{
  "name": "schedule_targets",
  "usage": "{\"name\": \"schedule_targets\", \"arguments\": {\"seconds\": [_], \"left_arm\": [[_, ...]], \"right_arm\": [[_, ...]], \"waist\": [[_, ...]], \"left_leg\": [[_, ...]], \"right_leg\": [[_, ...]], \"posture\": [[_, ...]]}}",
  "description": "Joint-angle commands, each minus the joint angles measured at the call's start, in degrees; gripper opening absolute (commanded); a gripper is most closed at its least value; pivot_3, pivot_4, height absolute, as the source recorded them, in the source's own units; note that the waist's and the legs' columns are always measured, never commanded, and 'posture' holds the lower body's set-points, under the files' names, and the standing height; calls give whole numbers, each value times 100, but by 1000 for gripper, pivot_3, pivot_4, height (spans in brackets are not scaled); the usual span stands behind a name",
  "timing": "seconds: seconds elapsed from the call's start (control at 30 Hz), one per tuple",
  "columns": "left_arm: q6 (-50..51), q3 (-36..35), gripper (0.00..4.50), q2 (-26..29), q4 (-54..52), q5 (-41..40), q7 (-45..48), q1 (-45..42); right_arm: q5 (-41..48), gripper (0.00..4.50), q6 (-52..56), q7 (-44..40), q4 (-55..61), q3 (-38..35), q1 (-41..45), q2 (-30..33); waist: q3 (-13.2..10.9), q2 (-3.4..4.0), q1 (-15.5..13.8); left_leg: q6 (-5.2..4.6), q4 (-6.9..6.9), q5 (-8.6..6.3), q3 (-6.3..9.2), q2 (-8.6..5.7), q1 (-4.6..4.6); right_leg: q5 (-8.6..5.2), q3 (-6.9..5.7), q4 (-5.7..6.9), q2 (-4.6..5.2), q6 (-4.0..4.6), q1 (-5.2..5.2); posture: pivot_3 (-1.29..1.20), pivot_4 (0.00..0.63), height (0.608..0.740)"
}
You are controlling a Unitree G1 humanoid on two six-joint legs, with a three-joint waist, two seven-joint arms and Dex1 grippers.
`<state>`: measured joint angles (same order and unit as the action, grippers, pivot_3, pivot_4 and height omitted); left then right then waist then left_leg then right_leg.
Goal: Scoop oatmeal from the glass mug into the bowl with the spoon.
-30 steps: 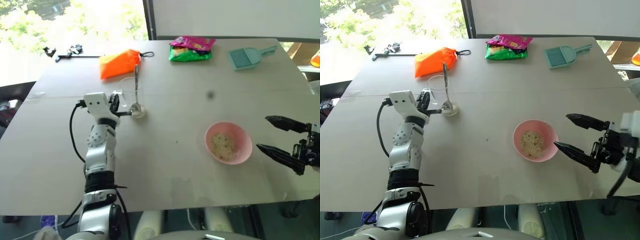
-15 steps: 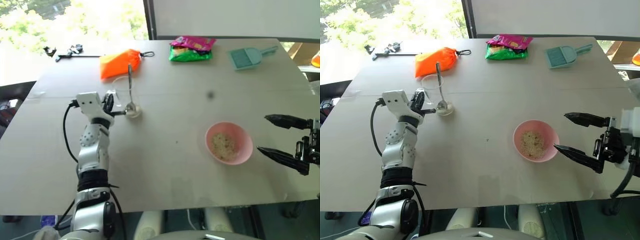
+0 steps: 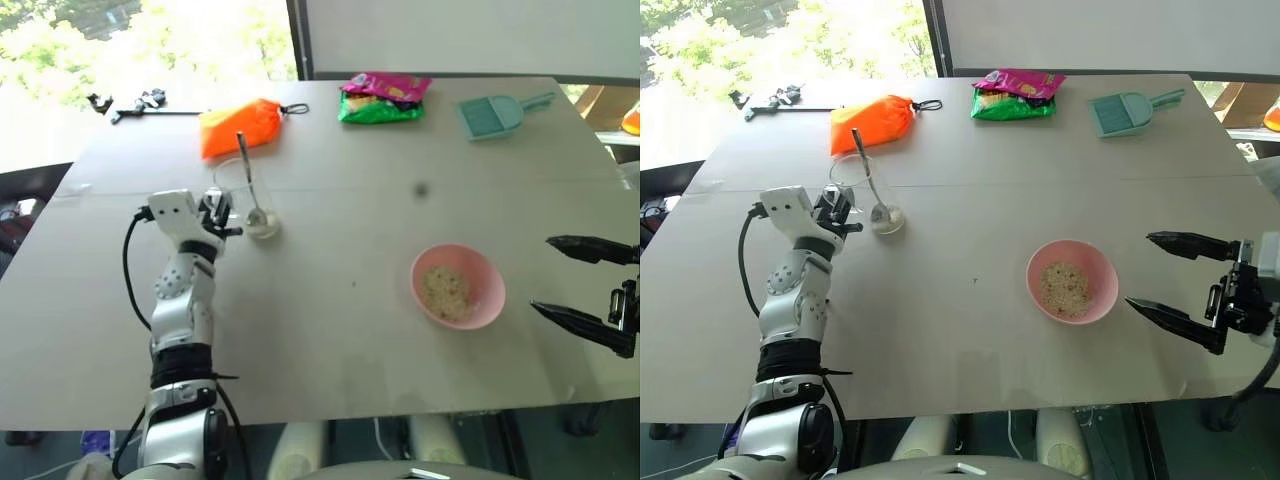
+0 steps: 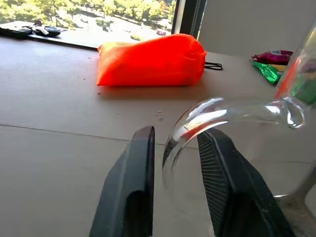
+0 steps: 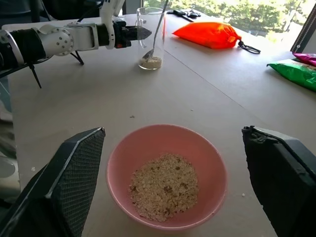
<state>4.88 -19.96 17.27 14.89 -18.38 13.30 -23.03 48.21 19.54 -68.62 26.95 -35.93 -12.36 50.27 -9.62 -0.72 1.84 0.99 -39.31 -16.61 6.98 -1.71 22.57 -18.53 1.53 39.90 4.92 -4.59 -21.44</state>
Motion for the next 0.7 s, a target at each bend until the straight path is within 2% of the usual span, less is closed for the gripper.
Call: {"name": "schedule_targets", "arguments": {"seconds": [0.03,0.13,0.43,0.6,0.7], "left_arm": [[122,-97,3188,0,-527,-138,-86,220],[308,-110,4436,-49,-946,-201,-212,479],[1217,103,4477,318,-3184,-535,339,2161],[1960,16,4477,918,-4328,-1399,1325,3272],[2265,-342,4477,1227,-4789,-1896,1595,3813]], "right_arm": [[-3,4500,-128,-47,30,-47,33,-66],[-59,4500,-103,14,-27,-3,17,-123],[-1162,4500,-492,716,-1017,225,-34,-533],[-1857,4500,-925,830,-1825,362,-41,-488],[-2064,4500,-1067,846,-2147,198,-160,-403]], "waist": [[0,0,-3],[0,0,-14],[6,6,-42],[9,11,-89],[7,18,-113]], "left_leg": [[0,0,0,3,0,0],[0,0,0,11,0,0],[1,9,0,8,2,-3],[-1,14,-2,0,5,-23],[-5,27,-4,-9,5,-42]], "right_leg": [[0,1,0,0,0,0],[0,0,0,1,0,1],[0,8,-3,2,0,-2],[0,16,-1,0,1,11],[-1,27,-9,2,2,23]], "posture": [[0,150,740],[0,150,740],[0,150,740],[0,150,740],[0,150,740]]}}
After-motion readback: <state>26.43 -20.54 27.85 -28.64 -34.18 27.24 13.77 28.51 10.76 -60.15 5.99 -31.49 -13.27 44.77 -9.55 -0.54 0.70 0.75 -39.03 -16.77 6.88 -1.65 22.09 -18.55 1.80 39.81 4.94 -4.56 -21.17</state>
